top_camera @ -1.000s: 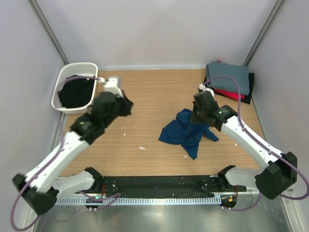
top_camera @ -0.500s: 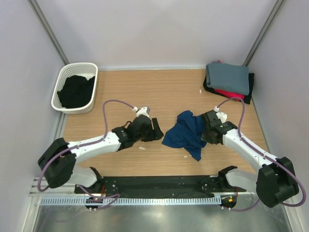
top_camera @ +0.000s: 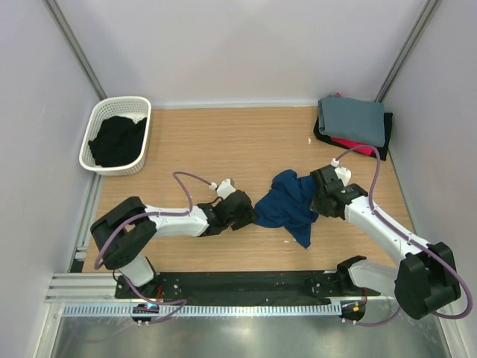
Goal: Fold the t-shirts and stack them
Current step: Flatten the tshirt out
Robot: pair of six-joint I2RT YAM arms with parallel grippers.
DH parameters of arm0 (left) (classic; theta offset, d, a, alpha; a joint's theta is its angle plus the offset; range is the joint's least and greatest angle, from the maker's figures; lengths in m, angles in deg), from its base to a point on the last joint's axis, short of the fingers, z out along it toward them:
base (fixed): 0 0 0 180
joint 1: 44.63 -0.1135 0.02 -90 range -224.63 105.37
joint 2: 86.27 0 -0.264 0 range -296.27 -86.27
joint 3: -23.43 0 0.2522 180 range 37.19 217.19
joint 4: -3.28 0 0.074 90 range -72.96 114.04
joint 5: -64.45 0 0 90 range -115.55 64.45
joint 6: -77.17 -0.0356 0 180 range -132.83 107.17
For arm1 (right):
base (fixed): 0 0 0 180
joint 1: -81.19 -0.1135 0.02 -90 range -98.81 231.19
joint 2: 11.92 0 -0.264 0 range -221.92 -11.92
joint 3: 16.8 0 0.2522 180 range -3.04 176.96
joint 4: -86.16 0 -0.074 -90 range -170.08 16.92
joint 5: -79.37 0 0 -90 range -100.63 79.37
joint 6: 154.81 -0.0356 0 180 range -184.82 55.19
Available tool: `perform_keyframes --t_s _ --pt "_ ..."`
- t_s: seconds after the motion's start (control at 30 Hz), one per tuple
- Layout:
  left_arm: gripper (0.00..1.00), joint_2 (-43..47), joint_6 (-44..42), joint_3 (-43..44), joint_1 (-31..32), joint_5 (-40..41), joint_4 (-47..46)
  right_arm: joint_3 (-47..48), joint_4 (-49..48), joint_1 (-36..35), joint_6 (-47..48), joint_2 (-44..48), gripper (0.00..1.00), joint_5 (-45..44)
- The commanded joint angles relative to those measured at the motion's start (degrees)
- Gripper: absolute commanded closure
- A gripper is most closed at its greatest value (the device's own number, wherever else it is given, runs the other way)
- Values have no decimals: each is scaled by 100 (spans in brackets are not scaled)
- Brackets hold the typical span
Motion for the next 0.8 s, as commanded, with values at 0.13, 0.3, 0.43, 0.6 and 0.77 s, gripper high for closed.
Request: perform_keyframes --t_s 0.13,0.3,0.43,0.6,0.77 --pt "54 -281 990 -35 18 227 -118 179 -251 56 45 26 99 -84" --pt "53 -368 1255 -114 18 279 -109 188 -286 82 80 35 99 -85" --pt "54 -579 1448 -105 18 306 -171 214 -312 91 89 -27 99 -23" --pt "94 -782 1651 -149 9 525 -407 205 -348 100 80 -53 99 3" --pt "100 -668 1125 -61 -236 771 -399 240 -409 117 185 -97 99 170"
